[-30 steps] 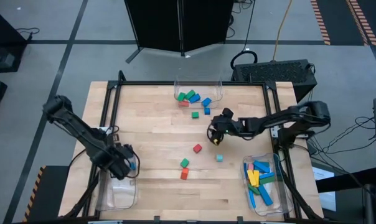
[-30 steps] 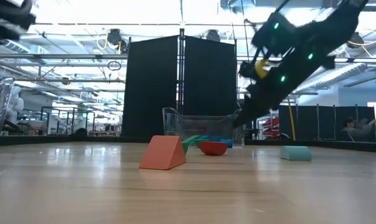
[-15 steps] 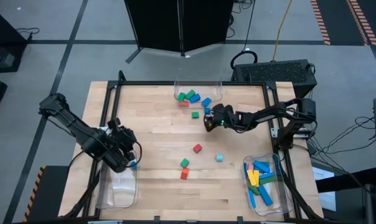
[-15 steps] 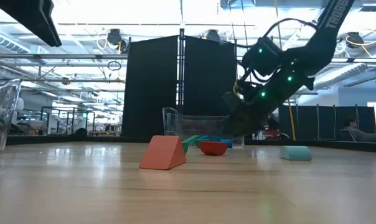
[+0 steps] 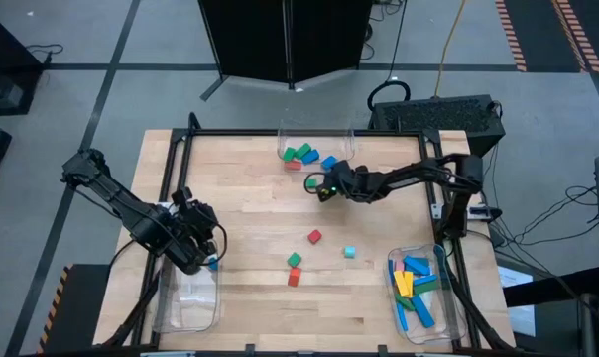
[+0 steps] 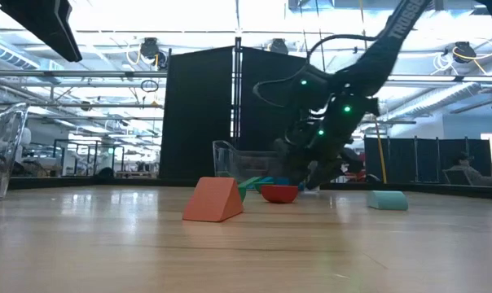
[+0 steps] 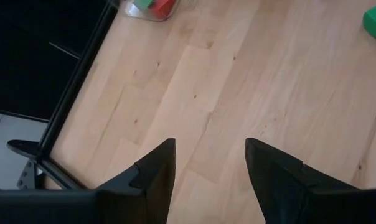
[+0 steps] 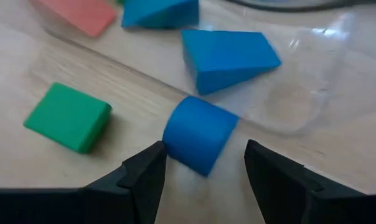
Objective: Sort blocks by size
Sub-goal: Put the dark blue half circle block into the bottom left transparent bin
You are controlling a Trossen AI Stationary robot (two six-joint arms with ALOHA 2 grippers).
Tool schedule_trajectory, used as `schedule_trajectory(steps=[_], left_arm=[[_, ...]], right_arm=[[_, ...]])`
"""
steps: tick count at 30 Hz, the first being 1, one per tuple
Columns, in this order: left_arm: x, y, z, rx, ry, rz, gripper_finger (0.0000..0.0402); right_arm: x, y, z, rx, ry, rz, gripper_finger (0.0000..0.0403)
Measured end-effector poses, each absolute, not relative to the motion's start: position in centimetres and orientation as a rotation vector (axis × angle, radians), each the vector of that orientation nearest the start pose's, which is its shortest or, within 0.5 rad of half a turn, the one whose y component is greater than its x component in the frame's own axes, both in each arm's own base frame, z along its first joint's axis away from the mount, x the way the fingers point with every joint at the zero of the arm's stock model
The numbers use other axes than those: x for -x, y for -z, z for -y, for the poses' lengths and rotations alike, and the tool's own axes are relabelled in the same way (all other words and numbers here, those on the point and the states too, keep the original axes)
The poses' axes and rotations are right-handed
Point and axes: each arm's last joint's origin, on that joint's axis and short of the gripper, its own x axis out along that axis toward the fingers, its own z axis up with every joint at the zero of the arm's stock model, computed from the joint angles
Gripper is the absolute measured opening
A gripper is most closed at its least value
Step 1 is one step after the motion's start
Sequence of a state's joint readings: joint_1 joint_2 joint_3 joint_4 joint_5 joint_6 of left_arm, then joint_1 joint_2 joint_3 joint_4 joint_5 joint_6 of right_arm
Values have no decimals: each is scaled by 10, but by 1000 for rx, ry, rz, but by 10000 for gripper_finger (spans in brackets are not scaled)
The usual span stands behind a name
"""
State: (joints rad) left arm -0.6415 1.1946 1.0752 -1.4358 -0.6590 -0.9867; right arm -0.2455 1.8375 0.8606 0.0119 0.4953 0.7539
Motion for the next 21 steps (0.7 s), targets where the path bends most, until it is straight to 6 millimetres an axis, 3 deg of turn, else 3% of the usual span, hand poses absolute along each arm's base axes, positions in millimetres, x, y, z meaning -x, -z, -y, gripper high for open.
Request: schedule_trajectory(steps=[8, 17, 21], left_arm=[[-152, -289, 91, -68, -569, -1031, 194], [-152, -289, 91, -67, -568, -1031, 194], [-152, -289, 91, -66, -568, -1031, 194]], right_arm=[[-333, -115, 97, -547, 1003, -646, 210], [-335, -102, 97, -555, 1036, -665, 208], [-335, -101, 97, -552, 1040, -668, 186]])
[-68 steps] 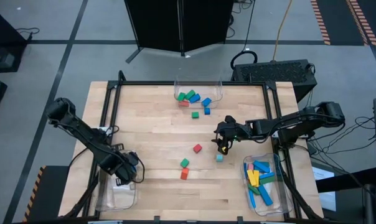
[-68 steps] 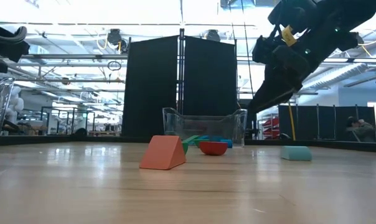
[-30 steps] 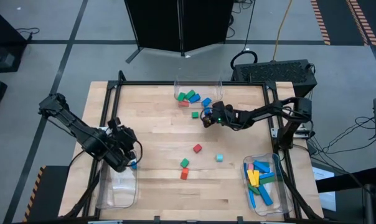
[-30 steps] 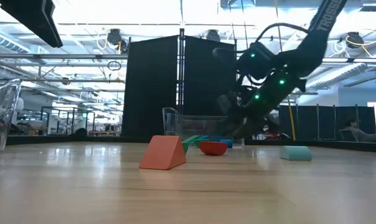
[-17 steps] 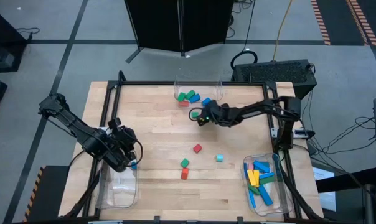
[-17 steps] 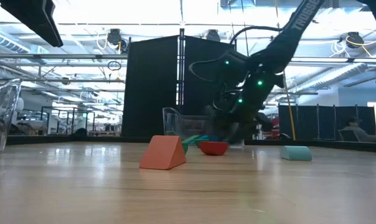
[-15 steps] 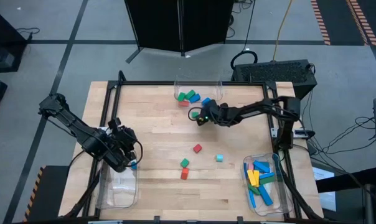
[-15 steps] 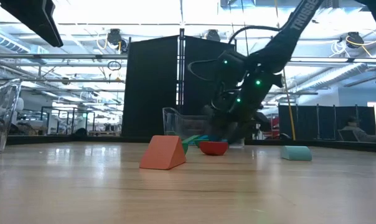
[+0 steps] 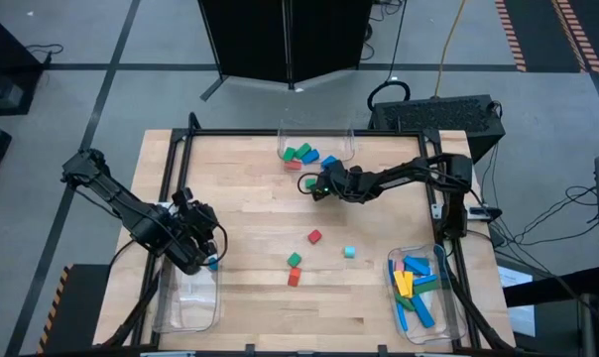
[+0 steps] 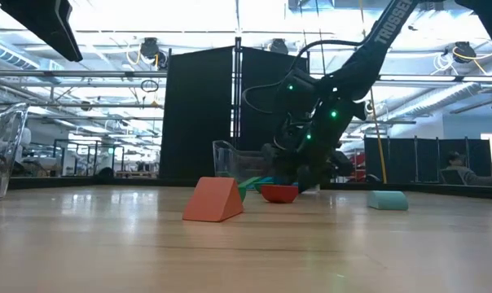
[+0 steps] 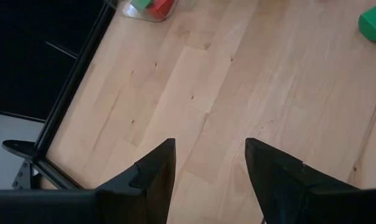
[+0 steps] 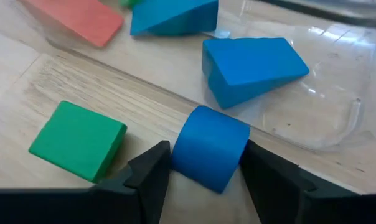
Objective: Sort blocks by size
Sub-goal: Put the dark blue half circle block into the bottom left transparent bin
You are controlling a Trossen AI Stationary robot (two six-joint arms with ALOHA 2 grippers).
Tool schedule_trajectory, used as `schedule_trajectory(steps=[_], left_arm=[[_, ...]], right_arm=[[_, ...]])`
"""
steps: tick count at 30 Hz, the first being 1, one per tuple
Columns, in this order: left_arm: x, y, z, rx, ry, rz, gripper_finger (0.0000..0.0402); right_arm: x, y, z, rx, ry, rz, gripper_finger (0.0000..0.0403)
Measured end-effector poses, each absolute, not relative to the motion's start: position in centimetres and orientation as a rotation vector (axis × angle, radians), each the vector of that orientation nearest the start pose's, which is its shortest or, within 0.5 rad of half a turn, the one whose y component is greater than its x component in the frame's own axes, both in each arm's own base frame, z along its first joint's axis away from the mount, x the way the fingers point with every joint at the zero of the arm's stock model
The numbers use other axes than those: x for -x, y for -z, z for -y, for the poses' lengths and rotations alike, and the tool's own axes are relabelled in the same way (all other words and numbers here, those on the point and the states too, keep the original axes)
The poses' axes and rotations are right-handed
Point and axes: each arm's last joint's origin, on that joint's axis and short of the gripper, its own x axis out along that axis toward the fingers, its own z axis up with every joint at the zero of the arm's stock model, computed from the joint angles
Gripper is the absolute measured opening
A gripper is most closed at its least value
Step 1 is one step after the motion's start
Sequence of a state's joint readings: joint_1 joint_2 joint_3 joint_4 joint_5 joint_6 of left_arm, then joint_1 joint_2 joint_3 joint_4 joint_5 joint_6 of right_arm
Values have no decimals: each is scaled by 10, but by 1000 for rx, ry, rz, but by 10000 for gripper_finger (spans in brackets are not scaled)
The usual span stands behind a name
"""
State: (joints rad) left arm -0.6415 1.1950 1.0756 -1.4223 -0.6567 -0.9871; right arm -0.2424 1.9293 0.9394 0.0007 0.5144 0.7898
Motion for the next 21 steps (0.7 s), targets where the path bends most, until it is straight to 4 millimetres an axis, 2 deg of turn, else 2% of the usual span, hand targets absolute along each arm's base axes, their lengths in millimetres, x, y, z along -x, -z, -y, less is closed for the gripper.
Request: schedule_trajectory(steps=[7, 14, 21], left_arm=[[-152, -289, 91, -64, -567, -1030, 194], [-153, -289, 92, -62, -568, -1005, 194], [-161, -290, 97, -98, -487, -963, 194]], right_arm=[[-335, -101, 97, -553, 1028, -677, 126], [-335, -105, 88, -536, 987, -702, 130], [-338, -121, 61, -516, 869, -724, 129]])
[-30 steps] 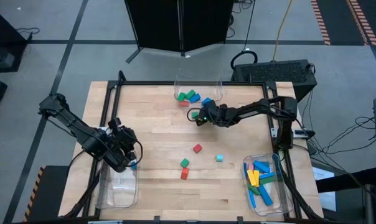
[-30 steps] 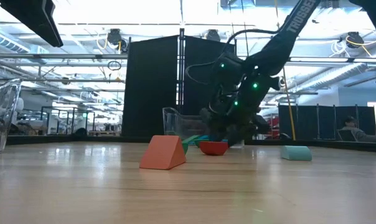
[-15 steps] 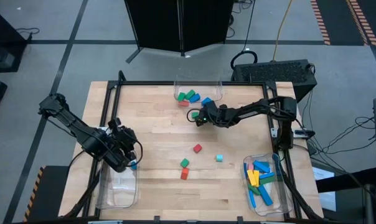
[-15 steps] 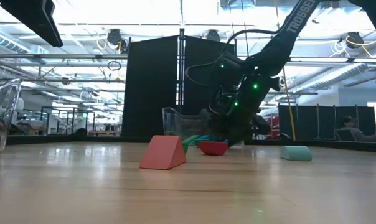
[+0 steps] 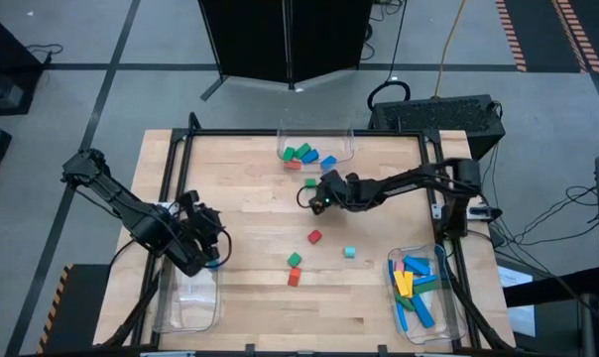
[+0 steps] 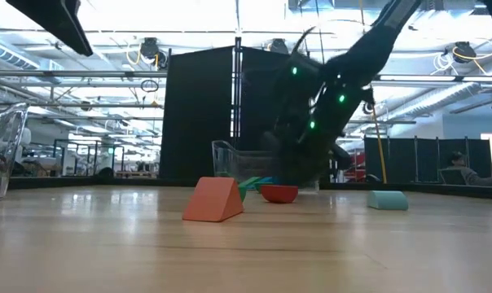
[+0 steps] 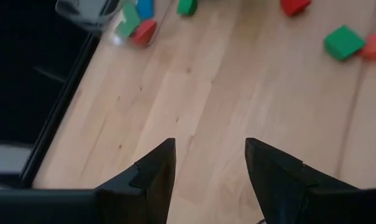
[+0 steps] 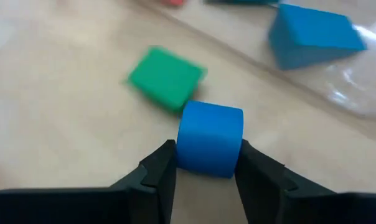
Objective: Sort blocks by size
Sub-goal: Put the dark blue half circle block into the bottom left transparent bin
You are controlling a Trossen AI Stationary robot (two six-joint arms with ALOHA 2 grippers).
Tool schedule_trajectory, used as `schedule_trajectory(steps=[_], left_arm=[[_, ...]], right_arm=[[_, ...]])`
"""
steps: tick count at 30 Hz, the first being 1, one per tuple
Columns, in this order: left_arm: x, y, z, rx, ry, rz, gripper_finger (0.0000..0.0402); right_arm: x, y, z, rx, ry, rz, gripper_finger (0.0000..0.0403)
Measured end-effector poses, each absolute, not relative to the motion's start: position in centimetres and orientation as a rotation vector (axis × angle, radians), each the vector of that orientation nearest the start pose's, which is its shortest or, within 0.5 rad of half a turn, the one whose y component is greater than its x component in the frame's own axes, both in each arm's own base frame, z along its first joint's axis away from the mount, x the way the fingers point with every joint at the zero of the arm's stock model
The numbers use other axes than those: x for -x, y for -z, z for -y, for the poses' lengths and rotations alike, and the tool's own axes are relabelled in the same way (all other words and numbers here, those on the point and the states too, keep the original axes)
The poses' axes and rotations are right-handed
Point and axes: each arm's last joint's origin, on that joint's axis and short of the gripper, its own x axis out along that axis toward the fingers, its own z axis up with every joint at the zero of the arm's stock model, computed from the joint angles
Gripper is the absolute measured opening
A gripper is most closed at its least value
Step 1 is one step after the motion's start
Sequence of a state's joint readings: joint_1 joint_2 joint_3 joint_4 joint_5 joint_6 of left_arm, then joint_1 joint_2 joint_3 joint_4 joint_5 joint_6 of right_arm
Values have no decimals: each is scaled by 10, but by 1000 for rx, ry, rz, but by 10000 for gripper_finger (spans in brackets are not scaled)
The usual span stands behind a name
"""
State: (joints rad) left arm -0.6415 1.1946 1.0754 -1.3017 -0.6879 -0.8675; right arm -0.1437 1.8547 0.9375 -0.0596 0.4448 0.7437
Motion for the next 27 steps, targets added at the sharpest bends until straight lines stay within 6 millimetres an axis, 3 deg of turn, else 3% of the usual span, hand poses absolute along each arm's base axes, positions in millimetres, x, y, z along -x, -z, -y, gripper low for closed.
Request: schedule_trajectory(steps=[6, 13, 19, 27], left_arm=[[-169, -292, 102, -196, -424, -900, 194], [-195, -284, 118, -488, -330, -833, 194], [-221, -273, 134, -726, -351, -741, 194], [-250, -261, 124, -664, -313, -785, 194]], right_arm=[[-339, -154, 34, -483, 712, -673, 128], [-350, -192, 3, -497, 284, -531, 128], [-357, -201, -9, -499, 82, -453, 128], [-360, -208, -19, -464, -35, -394, 132]])
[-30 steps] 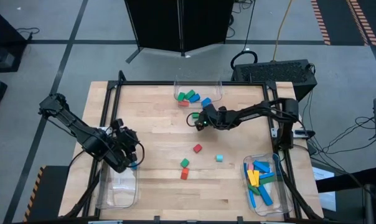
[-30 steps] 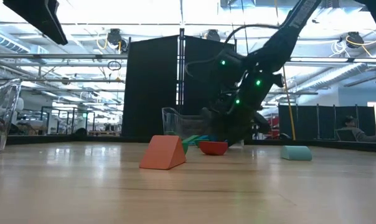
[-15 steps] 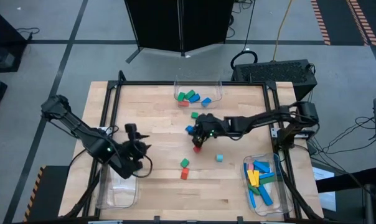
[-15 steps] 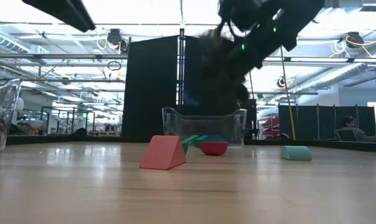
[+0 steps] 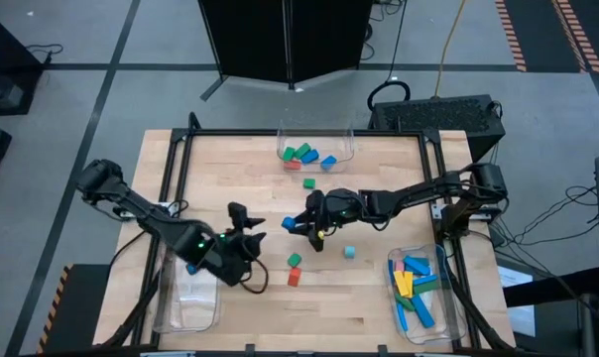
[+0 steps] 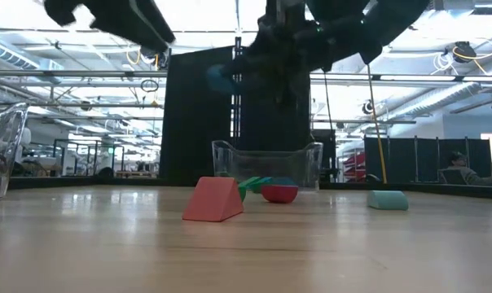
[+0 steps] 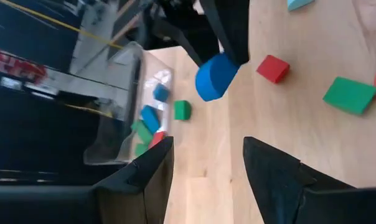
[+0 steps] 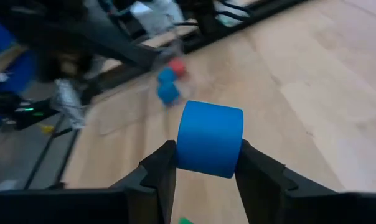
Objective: Sort blocks by size
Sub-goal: Put the dark blue half circle block into the bottom left transparent bin
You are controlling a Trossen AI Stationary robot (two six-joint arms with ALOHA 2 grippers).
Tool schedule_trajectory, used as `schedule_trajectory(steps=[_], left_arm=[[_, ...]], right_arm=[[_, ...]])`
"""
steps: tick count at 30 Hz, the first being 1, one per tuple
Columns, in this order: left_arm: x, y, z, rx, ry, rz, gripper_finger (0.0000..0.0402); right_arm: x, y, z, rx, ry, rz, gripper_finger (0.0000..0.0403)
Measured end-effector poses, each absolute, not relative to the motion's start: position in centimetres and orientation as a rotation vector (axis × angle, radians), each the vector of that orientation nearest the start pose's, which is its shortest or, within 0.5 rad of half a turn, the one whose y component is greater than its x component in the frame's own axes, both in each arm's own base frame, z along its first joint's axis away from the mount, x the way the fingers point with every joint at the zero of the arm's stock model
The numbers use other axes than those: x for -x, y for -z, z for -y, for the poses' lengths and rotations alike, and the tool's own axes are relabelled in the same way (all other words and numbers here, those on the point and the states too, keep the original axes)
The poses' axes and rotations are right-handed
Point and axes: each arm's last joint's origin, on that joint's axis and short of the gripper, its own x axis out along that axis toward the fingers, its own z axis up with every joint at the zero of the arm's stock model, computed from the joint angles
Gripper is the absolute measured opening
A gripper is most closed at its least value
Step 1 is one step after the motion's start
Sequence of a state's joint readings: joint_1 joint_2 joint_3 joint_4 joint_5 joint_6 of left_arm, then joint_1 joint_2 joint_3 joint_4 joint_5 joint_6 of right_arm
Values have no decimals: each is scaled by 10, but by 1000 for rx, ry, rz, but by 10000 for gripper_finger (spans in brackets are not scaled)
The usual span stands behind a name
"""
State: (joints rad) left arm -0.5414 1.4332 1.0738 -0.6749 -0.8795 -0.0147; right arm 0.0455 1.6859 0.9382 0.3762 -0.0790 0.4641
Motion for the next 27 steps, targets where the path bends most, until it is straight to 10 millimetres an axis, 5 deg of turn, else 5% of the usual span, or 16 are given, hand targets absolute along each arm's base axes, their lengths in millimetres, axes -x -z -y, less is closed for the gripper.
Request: schedule_trajectory(steps=[10, 27], left_arm=[[-280, -253, 115, -720, -206, -690, 194], [-294, -257, 104, -718, -52, -634, 186]], right_arm=[[-361, -212, -22, -465, -90, -369, 133], [-362, -215, -26, -481, -171, -358, 134]])
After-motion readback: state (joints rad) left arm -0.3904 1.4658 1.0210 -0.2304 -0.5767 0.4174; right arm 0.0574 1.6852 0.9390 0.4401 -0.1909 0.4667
